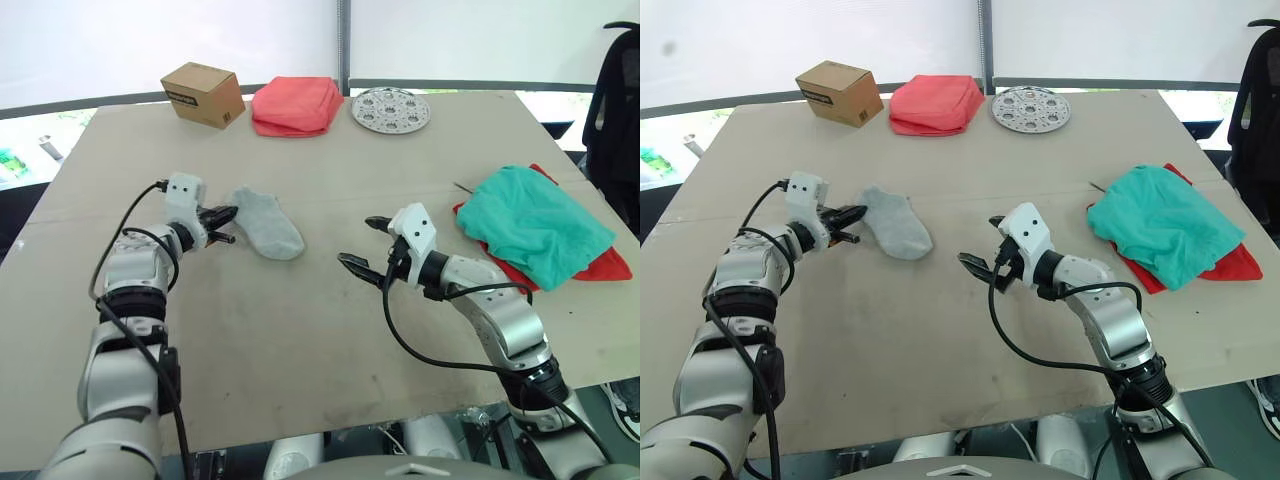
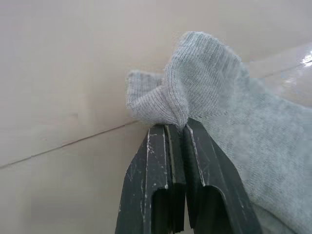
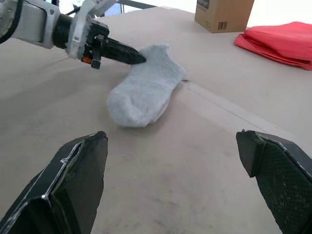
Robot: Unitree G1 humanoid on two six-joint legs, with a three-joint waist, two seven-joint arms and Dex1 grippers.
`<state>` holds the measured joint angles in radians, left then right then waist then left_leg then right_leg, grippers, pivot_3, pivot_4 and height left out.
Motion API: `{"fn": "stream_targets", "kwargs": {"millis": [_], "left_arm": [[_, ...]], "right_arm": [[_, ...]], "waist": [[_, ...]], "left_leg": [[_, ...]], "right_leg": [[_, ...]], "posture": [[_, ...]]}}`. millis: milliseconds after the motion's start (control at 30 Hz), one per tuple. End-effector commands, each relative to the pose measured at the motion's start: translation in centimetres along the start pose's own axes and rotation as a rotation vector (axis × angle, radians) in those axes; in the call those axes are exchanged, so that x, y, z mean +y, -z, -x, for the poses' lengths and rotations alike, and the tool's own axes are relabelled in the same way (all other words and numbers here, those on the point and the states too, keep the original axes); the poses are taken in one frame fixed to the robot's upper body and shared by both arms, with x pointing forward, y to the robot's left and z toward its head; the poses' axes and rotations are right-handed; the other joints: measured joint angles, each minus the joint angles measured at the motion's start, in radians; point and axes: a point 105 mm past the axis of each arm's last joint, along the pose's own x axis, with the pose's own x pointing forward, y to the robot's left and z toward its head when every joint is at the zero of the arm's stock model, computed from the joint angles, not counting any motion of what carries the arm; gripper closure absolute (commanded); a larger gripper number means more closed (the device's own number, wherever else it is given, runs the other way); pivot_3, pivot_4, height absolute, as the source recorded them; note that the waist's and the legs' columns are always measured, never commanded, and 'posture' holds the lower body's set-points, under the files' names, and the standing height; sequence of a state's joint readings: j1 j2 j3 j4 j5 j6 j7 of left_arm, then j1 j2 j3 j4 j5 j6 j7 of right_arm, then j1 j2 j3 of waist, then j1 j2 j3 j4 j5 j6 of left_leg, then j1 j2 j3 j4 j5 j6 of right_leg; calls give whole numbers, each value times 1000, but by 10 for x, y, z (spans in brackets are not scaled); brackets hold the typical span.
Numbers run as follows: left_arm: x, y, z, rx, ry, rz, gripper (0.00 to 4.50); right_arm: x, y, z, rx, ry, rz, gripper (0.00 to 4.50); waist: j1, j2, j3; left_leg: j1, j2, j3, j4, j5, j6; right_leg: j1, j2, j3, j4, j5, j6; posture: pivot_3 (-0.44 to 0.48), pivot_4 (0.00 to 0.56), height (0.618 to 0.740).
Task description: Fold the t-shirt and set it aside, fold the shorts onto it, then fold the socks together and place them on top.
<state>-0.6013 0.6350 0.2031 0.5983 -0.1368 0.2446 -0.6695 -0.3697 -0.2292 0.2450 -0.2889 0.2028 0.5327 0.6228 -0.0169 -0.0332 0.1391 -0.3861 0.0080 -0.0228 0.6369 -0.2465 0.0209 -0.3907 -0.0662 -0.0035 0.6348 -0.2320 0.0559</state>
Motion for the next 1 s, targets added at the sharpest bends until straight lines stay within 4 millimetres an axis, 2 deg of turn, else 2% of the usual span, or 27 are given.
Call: {"fn": "stream_targets", "kwargs": {"millis": [33, 133, 267, 333, 567, 733, 900, 1000], "left_arm": [[-22, -49, 24, -220, -31, -509, 4344], [-40, -49, 35, -282, -30, -776, 4344], [-50, -44, 42, -311, -25, -1072, 4344], [-62, -40, 44, -351, 9, -1252, 4344], [-93, -31, 38, -432, 118, -1402, 4344], [-113, -13, 36, -409, 239, -1428, 4344], [-116, 20, 37, -340, 376, -1515, 4344], [-107, 26, 37, -273, 415, -1428, 4344]], "right_arm": [[1, -10, 6, -47, -8, 22, 0], [2, -7, 9, -40, -18, 21, 0], [2, -5, 14, -35, -18, 19, 0], [2, -3, 19, -30, -10, 17, 0], [1, 0, 26, -22, 28, 5, 0], [1, 0, 29, -24, 66, 0, 0], [1, 0, 33, -24, 85, -2, 0], [5, 1, 36, -24, 65, -5, 0]], "waist": [[2, 0, 0], [15, 3, 2], [19, 4, 2], [20, 5, 2], [23, 6, 3], [22, 6, 2], [22, 6, 2], [21, 6, 2]], "left_leg": [[0, 0, 1, -1, 0, 0], [-1, 0, -1, -2, 0, 0], [-2, 0, -2, -2, 0, 0], [-2, 0, -1, -2, 0, 0], [-3, -1, 0, -3, 0, 0], [-3, -2, 0, -2, 0, 0], [-3, -2, 1, -2, 0, 0], [-2, -2, 1, -2, 0, 0]], "right_leg": [[0, -2, 1, -1, 0, 0], [0, -8, 0, -4, 1, -2], [0, -9, -1, -8, 1, -9], [0, -9, -2, -8, 1, -9], [0, -4, -5, -8, 3, -5], [0, -2, -5, -8, 3, -4], [0, 0, -5, -8, 3, -4], [1, 0, -5, -8, 3, -4]], "posture": [[0, 150, 740], [0, 150, 740], [0, 150, 740], [0, 150, 740], [0, 150, 740], [0, 150, 740], [0, 150, 740], [0, 150, 740]]}}
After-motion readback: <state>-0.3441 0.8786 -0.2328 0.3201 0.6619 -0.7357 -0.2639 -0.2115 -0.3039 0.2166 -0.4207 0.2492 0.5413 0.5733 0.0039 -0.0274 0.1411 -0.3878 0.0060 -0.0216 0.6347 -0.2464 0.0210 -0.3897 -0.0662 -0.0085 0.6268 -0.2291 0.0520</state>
